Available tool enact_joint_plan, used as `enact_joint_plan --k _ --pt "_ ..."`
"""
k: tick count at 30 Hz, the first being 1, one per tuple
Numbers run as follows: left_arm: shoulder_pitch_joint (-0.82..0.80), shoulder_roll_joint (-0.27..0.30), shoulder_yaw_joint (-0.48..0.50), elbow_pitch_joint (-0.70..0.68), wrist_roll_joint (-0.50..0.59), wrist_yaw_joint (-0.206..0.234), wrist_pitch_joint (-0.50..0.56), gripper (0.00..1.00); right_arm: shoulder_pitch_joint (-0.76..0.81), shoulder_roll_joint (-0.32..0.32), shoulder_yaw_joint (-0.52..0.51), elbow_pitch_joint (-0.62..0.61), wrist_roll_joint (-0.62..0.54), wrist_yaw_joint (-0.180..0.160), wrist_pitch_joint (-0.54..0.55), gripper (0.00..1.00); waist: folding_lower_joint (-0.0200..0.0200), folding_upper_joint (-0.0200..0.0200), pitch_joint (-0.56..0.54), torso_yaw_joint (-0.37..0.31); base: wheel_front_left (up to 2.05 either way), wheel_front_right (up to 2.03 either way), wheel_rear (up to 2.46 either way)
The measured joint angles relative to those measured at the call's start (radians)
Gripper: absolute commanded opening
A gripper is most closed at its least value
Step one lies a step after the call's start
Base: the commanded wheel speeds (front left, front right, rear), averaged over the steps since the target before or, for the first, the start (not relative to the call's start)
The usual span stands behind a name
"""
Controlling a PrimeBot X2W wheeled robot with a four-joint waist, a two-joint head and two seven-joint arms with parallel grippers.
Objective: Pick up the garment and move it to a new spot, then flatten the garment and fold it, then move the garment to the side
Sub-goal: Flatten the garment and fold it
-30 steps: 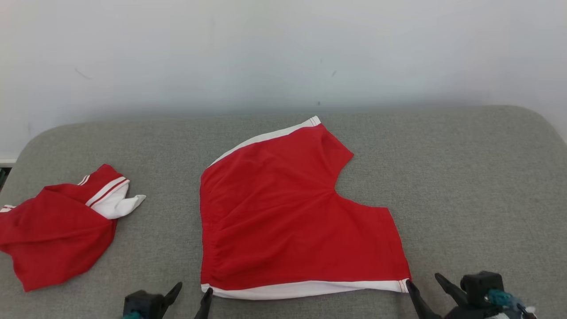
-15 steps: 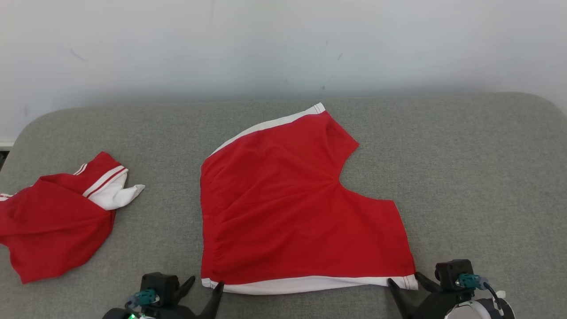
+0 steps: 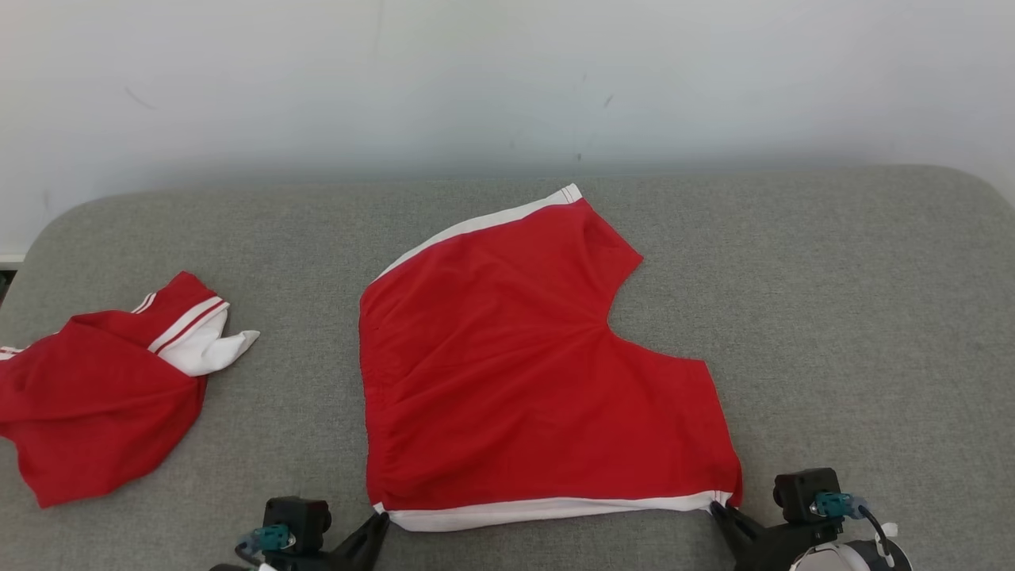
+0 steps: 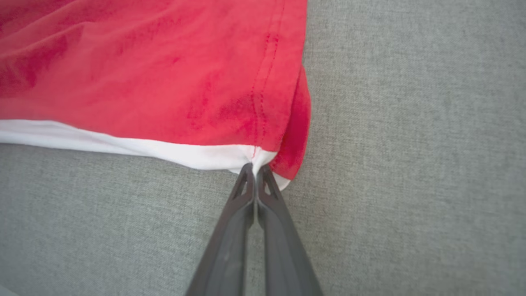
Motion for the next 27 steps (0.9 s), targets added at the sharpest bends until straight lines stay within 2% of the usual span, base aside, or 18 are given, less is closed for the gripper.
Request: enact_joint_plan --k 7,11,17,24,27 --pt "0.001 0.003 -0.002 0.006 -0.026 -0.007 -0.032 0.00 -0.004 -0.002 -0.016 0.013 0.013 0.020 -0.034 0.00 0.0000 0.0000 -0.008 0.000 0.00 0.00 0.00" --pt "0.018 0.021 -0.016 -0.002 -0.030 -0.008 -0.043 0.00 0.024 -0.025 -0.037 0.006 0.029 0.029 -0.061 0.00 0.0000 0.0000 -0.027 0.000 0.00 0.00 0.00" --pt "0.108 0.060 -0.037 -0.071 -0.037 -0.009 -0.058 0.00 0.135 -0.057 -0.061 -0.063 0.041 0.032 -0.102 0.00 -0.0001 -0.0001 -0.057 0.003 0.00 0.00 0.00" --pt "0.132 0.074 -0.051 -0.144 -0.045 -0.009 -0.059 0.00 0.154 -0.075 -0.076 -0.140 0.049 0.035 -0.111 0.00 -0.0001 0.0000 -0.067 0.001 0.00 0.00 0.00" --pt "0.126 0.075 -0.044 -0.176 -0.084 -0.009 -0.055 0.00 0.145 -0.090 -0.081 -0.173 0.053 0.045 -0.109 0.00 -0.0001 -0.0001 -0.068 0.002 0.00 0.00 0.00"
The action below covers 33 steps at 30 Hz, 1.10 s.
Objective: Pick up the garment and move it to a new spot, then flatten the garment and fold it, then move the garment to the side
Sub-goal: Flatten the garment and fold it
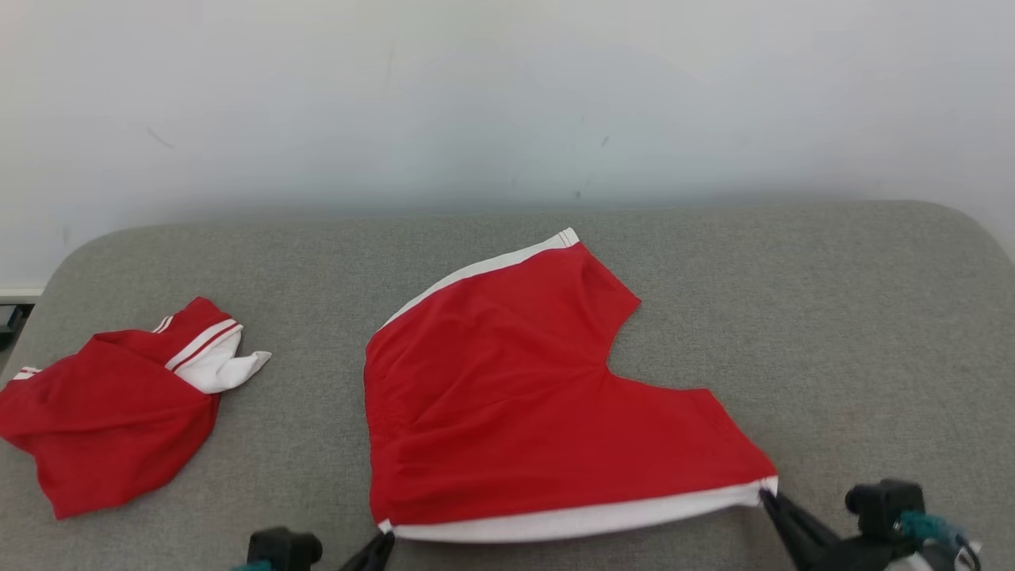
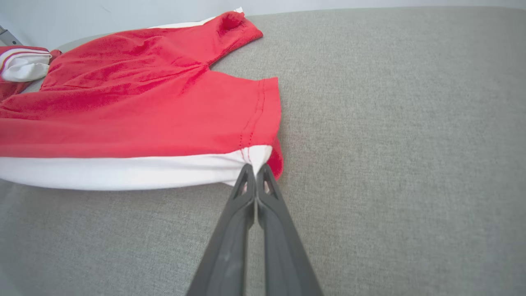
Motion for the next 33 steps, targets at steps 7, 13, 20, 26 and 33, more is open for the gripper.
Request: enact_joint_plan --k 7,13,20,26,33 --pt "-0.075 0.046 -0.010 -0.082 -0.044 0.000 0.048 0.00 -0.114 -0.055 -0.012 -0.075 -0.001 0.010 0.049 0.00 0.0000 0.0000 0.008 0.008 0.00 0.00 0.00" --pt "-0.165 0.067 -0.012 -0.137 -0.154 0.000 0.100 0.00 -0.253 -0.087 -0.002 -0.101 -0.010 0.022 0.131 0.00 0.0000 0.0000 0.040 0.022 0.00 0.00 0.00" --pt "-0.307 0.072 -0.017 -0.104 -0.231 0.000 0.182 0.00 -0.486 -0.084 0.042 -0.067 -0.019 0.035 0.250 0.00 0.0001 0.0001 0.108 0.042 0.00 0.00 0.00" --pt "-0.478 0.048 -0.003 -0.022 -0.290 0.000 0.232 0.00 -0.715 -0.075 0.054 0.049 -0.018 0.044 0.338 0.00 0.0002 0.0001 0.198 0.067 0.00 0.00 0.00" --pt "-0.597 0.015 -0.008 0.075 -0.336 0.000 0.270 0.00 -0.899 -0.042 0.077 0.178 -0.018 0.055 0.387 0.00 0.0003 0.0002 0.289 0.098 0.00 0.00 0.00"
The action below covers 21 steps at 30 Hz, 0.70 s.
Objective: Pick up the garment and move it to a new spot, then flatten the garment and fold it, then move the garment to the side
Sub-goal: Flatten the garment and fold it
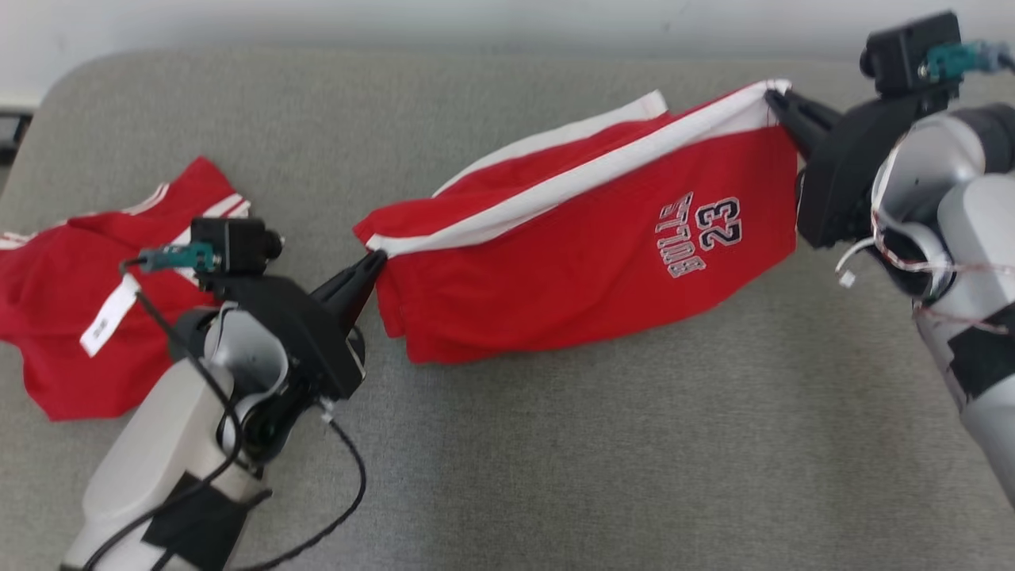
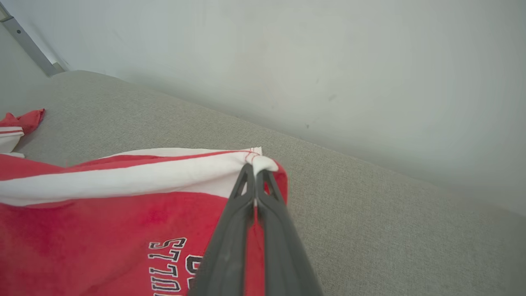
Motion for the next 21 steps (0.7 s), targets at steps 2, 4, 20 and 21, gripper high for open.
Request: enact_joint_plan --k 2,4,20,21 --pt "-0.031 -0.019 0.001 0.028 -0.011 0.000 0.001 0.00 -0.032 0.002 -0.001 0.039 0.000 0.001 0.003 0.00 0.0001 0.0000 0.024 0.010 0.00 0.00 0.00" --pt "-0.062 -0.033 0.005 0.056 -0.024 0.000 0.003 0.00 -0.061 0.002 0.002 0.077 0.000 0.001 0.009 0.00 0.0001 0.0001 0.047 0.020 0.00 0.00 0.00" --pt "-0.222 -0.086 -0.037 0.204 -0.061 0.000 -0.023 0.00 -0.260 0.071 0.055 0.298 -0.043 0.007 -0.051 0.00 -0.0001 0.0000 0.177 0.090 0.00 0.00 0.00" --pt "-0.222 -0.088 -0.042 0.211 -0.061 0.000 -0.028 0.00 -0.263 0.075 0.058 0.307 -0.044 0.007 -0.058 0.00 -0.0001 0.0000 0.179 0.092 0.00 0.00 0.00"
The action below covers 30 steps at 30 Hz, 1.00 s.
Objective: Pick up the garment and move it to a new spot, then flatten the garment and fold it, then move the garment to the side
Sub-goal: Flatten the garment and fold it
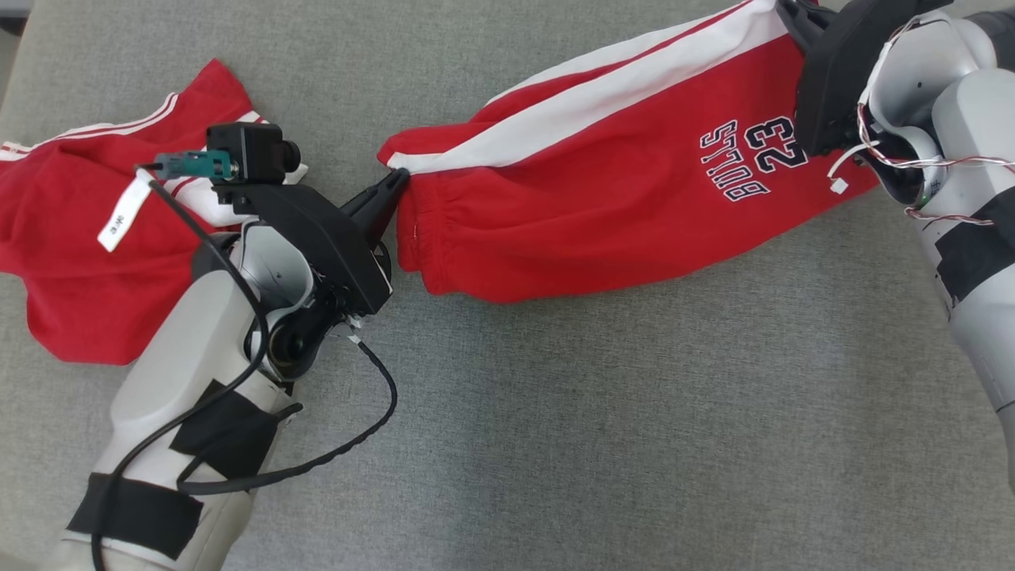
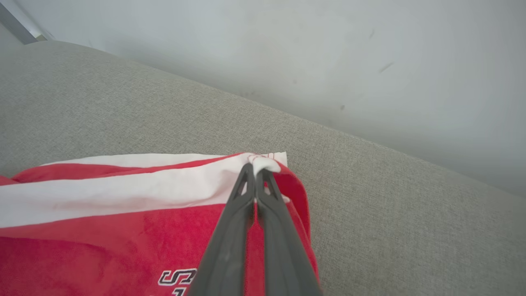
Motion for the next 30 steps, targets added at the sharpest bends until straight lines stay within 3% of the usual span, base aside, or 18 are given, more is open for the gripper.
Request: enact_joint_plan --k 8,9,10,11,19,25,30 --pt "-0.022 -0.007 -0.026 0.044 -0.002 0.000 -0.052 0.00 -0.009 0.001 0.011 0.072 -0.008 0.007 -0.057 0.00 -0.0001 -0.0001 0.003 0.009 0.00 0.00 0.00" --pt "-0.024 -0.008 -0.029 0.051 -0.004 0.000 -0.058 0.36 -0.017 0.002 0.012 0.082 -0.008 0.007 -0.068 0.32 -0.0001 -0.0001 0.003 0.009 0.00 0.00 0.00" --pt "-0.024 -0.010 -0.035 0.059 -0.005 0.000 -0.065 0.69 -0.023 0.002 0.012 0.092 -0.008 0.007 -0.084 1.00 -0.0001 0.0000 0.002 0.010 0.00 0.00 0.00" --pt "-0.024 -0.010 -0.041 0.066 -0.005 0.000 -0.076 1.00 -0.025 0.002 0.012 0.099 -0.009 0.007 -0.097 1.00 -0.0001 0.0000 0.000 0.010 0.00 0.00 0.00" --pt "-0.015 -0.016 -0.059 0.122 0.018 0.000 -0.212 1.00 0.005 0.007 -0.006 0.159 0.016 0.007 -0.220 1.00 -0.0001 -0.0001 -0.039 0.010 0.00 0.00 0.00" --pt "0.084 -0.018 -0.050 0.141 0.049 0.001 -0.368 1.00 0.170 -0.003 -0.010 0.158 0.056 0.007 -0.343 1.00 -0.0002 -0.0002 -0.098 0.007 0.00 0.00 0.00" --pt "0.185 -0.018 -0.080 0.134 0.084 0.002 -0.438 1.00 0.283 -0.016 0.014 0.150 0.065 0.007 -0.398 1.00 -0.0003 -0.0003 -0.158 0.001 0.00 0.00 0.00"
